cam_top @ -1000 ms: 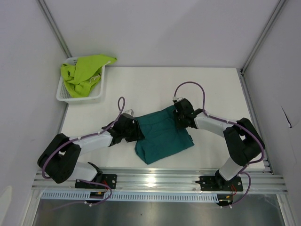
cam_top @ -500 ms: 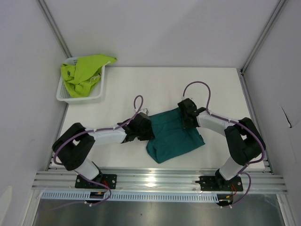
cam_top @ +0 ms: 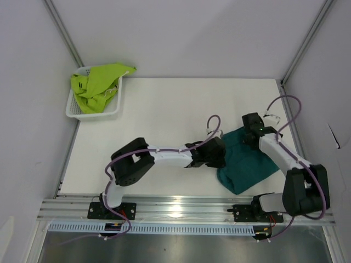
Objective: Fold and stack the shorts
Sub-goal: Neatly place the folded shorts to the corner, then grab the shorts from the pile
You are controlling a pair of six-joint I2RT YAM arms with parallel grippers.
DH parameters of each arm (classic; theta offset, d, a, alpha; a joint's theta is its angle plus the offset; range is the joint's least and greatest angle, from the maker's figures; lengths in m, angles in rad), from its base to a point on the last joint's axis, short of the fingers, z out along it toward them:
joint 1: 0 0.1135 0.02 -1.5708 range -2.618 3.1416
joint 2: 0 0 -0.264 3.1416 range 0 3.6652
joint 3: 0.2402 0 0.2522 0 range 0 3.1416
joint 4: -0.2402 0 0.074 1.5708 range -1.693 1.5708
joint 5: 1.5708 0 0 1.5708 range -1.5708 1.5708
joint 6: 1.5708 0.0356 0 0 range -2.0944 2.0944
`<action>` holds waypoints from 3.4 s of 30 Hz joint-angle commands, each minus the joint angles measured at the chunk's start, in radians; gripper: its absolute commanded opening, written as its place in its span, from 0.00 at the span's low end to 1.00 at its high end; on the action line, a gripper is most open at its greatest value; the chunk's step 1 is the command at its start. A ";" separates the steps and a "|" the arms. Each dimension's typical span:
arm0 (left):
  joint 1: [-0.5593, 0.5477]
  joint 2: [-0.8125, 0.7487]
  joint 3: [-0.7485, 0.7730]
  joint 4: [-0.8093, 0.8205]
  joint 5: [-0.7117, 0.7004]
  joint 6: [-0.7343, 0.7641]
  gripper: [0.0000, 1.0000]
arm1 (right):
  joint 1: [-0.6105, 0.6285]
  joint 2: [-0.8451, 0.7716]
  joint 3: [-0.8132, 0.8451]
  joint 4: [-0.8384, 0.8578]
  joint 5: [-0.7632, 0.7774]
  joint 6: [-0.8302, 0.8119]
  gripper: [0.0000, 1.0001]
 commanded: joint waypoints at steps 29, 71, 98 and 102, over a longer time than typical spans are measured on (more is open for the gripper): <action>0.068 -0.677 -0.502 -0.014 -0.114 0.158 0.93 | -0.006 0.080 0.062 0.479 -0.658 -0.275 0.99; 0.160 -1.265 -0.669 -0.313 -0.338 0.181 0.99 | -0.373 -0.105 -0.111 0.410 -0.400 0.237 0.99; 0.838 -0.992 -0.347 -0.347 -0.038 0.172 0.99 | 0.285 -0.165 -0.321 1.097 -0.431 -0.228 0.99; 1.014 -0.925 -0.255 -0.347 0.033 0.081 0.99 | 0.356 -0.082 -0.284 1.103 -0.406 -0.243 0.99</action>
